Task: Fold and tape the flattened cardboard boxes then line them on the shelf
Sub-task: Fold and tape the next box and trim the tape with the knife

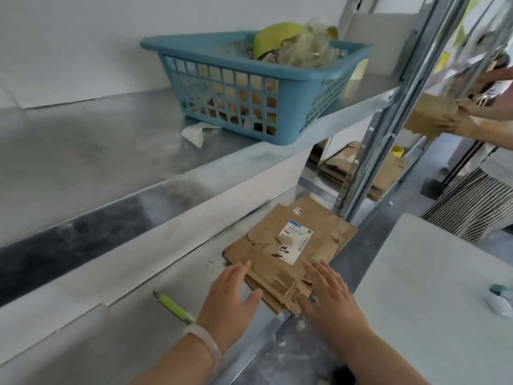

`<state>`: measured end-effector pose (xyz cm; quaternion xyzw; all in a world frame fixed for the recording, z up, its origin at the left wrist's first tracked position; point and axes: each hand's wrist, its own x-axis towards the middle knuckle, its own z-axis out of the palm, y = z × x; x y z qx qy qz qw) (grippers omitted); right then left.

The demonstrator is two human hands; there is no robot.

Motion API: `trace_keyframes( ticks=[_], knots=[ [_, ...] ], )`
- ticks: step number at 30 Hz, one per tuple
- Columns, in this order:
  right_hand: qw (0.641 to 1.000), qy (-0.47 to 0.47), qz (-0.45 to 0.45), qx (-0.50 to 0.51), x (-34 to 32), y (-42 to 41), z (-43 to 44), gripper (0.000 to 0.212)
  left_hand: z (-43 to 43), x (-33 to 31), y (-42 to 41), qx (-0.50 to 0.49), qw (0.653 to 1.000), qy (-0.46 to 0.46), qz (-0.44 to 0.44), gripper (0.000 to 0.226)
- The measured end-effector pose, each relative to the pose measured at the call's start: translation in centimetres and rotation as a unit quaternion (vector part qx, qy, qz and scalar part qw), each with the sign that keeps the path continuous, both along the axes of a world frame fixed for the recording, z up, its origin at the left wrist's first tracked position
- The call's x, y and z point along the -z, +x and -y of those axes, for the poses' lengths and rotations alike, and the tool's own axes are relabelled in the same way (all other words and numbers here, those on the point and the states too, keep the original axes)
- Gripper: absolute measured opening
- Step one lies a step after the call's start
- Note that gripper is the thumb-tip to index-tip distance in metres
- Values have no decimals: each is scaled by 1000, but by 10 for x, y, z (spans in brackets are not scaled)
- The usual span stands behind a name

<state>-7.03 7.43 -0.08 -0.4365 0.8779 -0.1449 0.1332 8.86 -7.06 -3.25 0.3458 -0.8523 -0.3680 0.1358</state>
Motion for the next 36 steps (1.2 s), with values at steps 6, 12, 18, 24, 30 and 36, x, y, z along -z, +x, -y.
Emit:
trace_keyframes(
  ticks=[6,12,18,24,30,36],
  knots=[
    [998,23,36,42,15,-81,31,64,9,22,-31,-81,968,233,36,72],
    [994,79,81,-11,25,-159,72,55,2,42,-63,-207,918,338,-22,55],
    [983,149,103,-39,41,-199,99,69,-12,36,-89,-313,886,335,-67,38],
    [983,16,183,-15,37,-200,101,56,-16,29,-102,-434,812,347,-178,38],
    [944,-112,308,-30,12,-153,92,45,-21,-20,-54,-444,814,227,-297,45],
    [895,-114,380,-203,-6,-56,91,26,-36,-48,59,-456,835,99,-292,62]
  ],
)
